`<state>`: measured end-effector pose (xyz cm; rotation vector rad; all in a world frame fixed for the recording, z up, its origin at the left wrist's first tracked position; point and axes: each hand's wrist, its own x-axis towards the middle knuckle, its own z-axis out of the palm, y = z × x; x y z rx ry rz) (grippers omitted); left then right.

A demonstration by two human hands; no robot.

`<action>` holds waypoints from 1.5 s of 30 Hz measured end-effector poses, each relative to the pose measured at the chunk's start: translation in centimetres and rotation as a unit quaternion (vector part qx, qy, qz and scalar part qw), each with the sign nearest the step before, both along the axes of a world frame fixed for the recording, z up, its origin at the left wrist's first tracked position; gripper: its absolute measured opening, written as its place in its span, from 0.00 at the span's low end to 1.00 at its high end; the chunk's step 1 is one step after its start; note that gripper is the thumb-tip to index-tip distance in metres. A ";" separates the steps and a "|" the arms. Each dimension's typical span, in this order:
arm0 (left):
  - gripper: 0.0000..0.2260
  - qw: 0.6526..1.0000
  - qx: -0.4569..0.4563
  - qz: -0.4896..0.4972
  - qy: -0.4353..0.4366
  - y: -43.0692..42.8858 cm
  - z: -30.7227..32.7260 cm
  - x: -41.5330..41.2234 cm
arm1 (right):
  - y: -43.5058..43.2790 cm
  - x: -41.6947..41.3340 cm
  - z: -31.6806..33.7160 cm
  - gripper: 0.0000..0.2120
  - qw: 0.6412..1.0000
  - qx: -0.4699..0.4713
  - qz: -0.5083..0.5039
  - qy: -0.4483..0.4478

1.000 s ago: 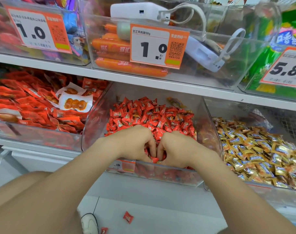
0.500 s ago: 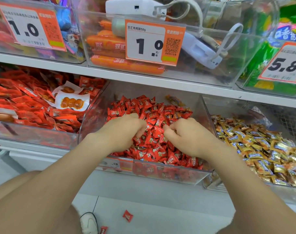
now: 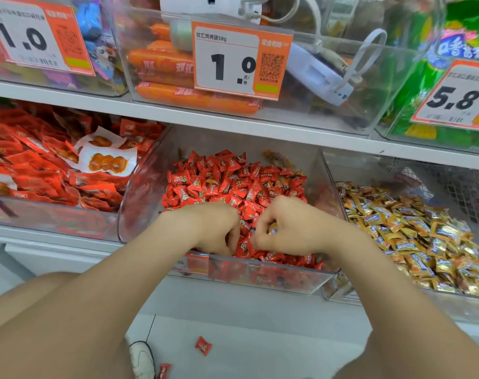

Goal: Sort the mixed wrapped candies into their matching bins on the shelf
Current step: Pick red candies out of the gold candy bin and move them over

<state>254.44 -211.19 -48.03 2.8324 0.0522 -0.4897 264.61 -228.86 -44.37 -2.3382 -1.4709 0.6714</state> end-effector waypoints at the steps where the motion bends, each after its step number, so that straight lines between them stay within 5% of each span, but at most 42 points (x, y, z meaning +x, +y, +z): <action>1: 0.08 1.000 0.013 0.005 -0.008 -0.1 -0.2 0.0 | 0.1 -0.1 -0.3 0.07 0.999 -0.035 0.024 0.000; 10: 0.09 0.999 0.039 0.000 -0.011 0.3 0.0 -0.6 | 3.0 -1.7 -1.7 0.03 0.967 -0.153 0.059 -0.194; 14: 0.03 0.998 0.054 0.006 -0.022 -0.3 -0.1 -0.5 | 3.7 -2.2 -2.1 0.10 0.953 -0.161 0.074 -0.247; 17: 0.05 0.999 0.037 -0.003 -0.018 -0.1 -0.1 -0.7 | 3.3 -1.6 -2.3 0.08 0.960 -0.146 0.091 -0.221; 23: 0.09 0.986 -0.094 0.052 -0.126 0.9 1.6 -2.0 | 2.0 -0.3 -1.6 0.25 0.985 -0.063 0.068 -0.148; 27: 0.08 0.988 -0.118 0.070 -0.067 0.4 2.1 -2.2 | 0.2 0.5 -0.2 0.27 0.993 -0.037 0.024 -0.106; 32: 0.06 0.994 -0.060 0.035 -0.081 -0.8 1.5 -1.2 | -1.7 0.8 0.3 0.24 0.995 0.015 -0.034 -0.088; 41: 0.04 0.998 -0.043 -0.005 0.051 -1.4 0.7 0.1 | -2.3 1.1 0.5 0.15 0.985 0.129 -0.099 -0.066; 45: 0.04 0.996 -0.080 0.035 -0.025 -1.3 0.9 0.0 | -2.3 0.6 0.9 0.14 0.986 0.121 -0.115 0.025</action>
